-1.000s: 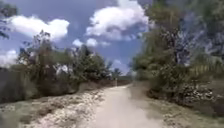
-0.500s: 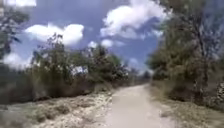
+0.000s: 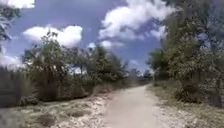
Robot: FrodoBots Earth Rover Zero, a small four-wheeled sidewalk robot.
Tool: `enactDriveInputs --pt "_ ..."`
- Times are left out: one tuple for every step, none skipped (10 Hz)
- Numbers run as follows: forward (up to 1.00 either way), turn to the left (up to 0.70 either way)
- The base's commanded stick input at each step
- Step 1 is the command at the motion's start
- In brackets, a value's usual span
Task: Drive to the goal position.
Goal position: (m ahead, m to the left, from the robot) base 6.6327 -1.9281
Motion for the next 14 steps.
enactDriveInputs --pt "1.0 0.0" --pt "1.0 0.0" --pt "1.0 0.0" --pt "1.0 0.0" --pt "1.0 0.0" --pt "1.0 0.0" --pt "1.0 0.0" --pt "1.0 0.0" --pt "1.0 0.0" --pt "1.0 0.0" --pt "1.0 0.0" --pt "1.0 0.0" --pt "1.0 0.0" --pt "1.0 0.0"
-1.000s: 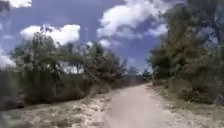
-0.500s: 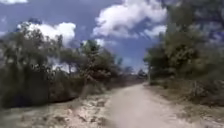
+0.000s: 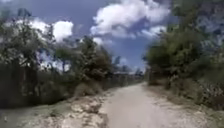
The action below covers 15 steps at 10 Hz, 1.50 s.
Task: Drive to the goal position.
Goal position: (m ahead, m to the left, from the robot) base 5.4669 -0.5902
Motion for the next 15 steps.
enactDriveInputs --pt "1.0 0.0" --pt "1.0 0.0" --pt "1.0 0.0" --pt "1.0 0.0" --pt "1.0 0.0" --pt "1.0 0.0" --pt "1.0 0.0" --pt "1.0 0.0" --pt "1.0 0.0" --pt "1.0 0.0" --pt "1.0 0.0" --pt "1.0 0.0" --pt "1.0 0.0" --pt "1.0 0.0" --pt "1.0 0.0"
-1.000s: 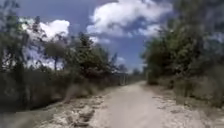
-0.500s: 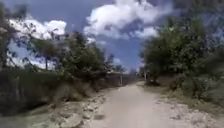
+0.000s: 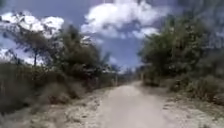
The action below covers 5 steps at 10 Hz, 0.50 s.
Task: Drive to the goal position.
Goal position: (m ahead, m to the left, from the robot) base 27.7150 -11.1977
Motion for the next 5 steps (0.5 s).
enactDriveInputs --pt "1.0 0.0" --pt "1.0 0.0" --pt "1.0 0.0" --pt "1.0 0.0" --pt "1.0 0.0"
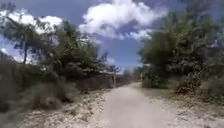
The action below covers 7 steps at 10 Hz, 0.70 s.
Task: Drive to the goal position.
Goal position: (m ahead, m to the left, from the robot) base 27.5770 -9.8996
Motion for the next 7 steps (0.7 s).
enactDriveInputs --pt "1.0 0.0" --pt "1.0 0.0" --pt "1.0 0.0" --pt "1.0 0.0" --pt "1.0 0.0" --pt "1.0 0.0" --pt "1.0 0.0"
